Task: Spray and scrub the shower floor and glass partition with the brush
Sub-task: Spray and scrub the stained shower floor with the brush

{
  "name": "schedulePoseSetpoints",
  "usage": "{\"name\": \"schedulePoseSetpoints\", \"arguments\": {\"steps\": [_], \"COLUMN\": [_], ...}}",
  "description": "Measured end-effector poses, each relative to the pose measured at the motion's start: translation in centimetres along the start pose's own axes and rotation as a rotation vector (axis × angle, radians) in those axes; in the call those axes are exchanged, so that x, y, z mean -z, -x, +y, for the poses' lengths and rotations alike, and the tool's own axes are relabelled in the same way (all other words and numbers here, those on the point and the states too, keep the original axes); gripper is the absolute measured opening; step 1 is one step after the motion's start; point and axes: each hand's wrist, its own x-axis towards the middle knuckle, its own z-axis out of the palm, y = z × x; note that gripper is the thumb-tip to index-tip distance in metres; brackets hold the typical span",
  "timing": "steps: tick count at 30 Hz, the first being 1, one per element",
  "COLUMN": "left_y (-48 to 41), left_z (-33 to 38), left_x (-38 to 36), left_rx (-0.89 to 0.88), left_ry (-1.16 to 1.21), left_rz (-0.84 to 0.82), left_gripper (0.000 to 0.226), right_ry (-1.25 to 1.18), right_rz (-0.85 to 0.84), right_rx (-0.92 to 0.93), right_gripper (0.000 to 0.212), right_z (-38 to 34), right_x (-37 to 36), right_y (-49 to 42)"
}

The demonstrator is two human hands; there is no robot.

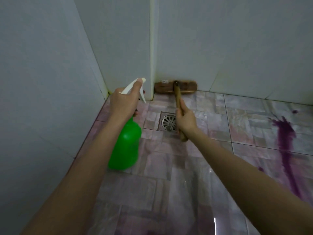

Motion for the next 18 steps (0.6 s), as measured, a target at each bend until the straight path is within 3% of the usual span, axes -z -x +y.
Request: {"name": "schedulePoseSetpoints", "arguments": {"steps": [2,7,12,14,17,18], "left_y": [0.1,0.8,1.3,1.5,1.8,1.8], "left_z": [-0.1,-0.1,-0.2,-0.2,0.0,0.0], "left_x": [0.2,0.7,0.5,0.6,0.5,0.5], "left_rx": [0.008,0.05,0.071,0.083,0.081,0.078], "left_ry": [0.017,0.056,0.059,0.073,0.074,0.066], "left_rz": [0.011,-0.03,-0.033,-0.025,-0.014,-0.014], "left_gripper": [0.036,0.034,0.036,0.035,0.031,0.031], "right_ry": [-0.008,-0.087,-0.014,-0.049,-0.105,-0.111], "right_rz": [0.028,0.431,0.052,0.133,0.405,0.41], "right_rx": [-0.017,-0.211,-0.035,-0.088,-0.236,-0.239], "right_gripper": [0.049,0.051,0.051,0.05,0.051,0.051], "right_z": [0.0,-0.5,-0.8,-0.4,-1.0,-1.2], "right_x": [0.4,-1.2,-0.9,0.1,-1.8,-2.6], "right_y": [-0.2,1.5,-0.5,0.0,1.4,1.5]}}
